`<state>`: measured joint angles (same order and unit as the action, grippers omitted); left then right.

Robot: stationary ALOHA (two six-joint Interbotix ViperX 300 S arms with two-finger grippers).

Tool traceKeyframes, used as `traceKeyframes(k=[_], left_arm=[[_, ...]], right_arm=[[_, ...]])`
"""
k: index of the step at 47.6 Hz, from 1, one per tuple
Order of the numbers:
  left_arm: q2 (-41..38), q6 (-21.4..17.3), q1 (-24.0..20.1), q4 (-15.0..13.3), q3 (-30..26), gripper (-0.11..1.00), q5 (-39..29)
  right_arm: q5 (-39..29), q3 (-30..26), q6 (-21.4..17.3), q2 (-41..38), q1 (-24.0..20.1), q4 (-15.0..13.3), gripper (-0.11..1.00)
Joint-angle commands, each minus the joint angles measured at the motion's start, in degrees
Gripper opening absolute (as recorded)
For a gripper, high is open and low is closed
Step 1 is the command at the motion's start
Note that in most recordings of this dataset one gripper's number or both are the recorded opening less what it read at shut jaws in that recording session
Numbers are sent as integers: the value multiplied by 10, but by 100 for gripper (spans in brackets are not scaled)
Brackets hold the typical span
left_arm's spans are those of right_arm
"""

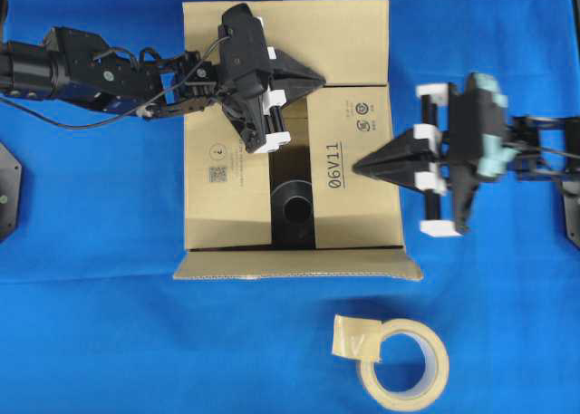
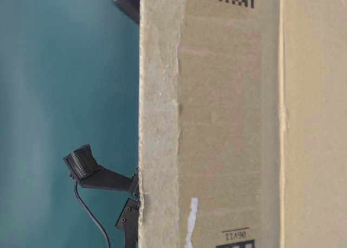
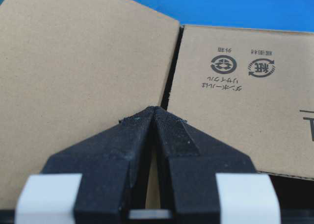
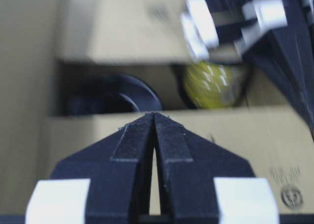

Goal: Close the cardboard box.

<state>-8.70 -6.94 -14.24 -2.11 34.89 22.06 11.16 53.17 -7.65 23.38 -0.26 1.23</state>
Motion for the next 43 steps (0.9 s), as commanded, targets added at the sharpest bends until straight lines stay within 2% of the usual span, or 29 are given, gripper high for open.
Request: traceKeyframes(k=[1,12,24,34,43], left_arm=[[11,1,4,1,-2,0,2],[11,1,4,1,-1,0,0],[11,1,4,1,-1,0,0],[11,1,4,1,0,0,-1],[11,1,4,1,0,0,-1]], right_arm=[[1,-4,-2,39,-21,2,0],[27,11,-3,105,-104,2,0],[37,15,4,73,-198,-2,0],[56,14,2,9,-223,2,0],[80,18,0,-18,-229,3,0]])
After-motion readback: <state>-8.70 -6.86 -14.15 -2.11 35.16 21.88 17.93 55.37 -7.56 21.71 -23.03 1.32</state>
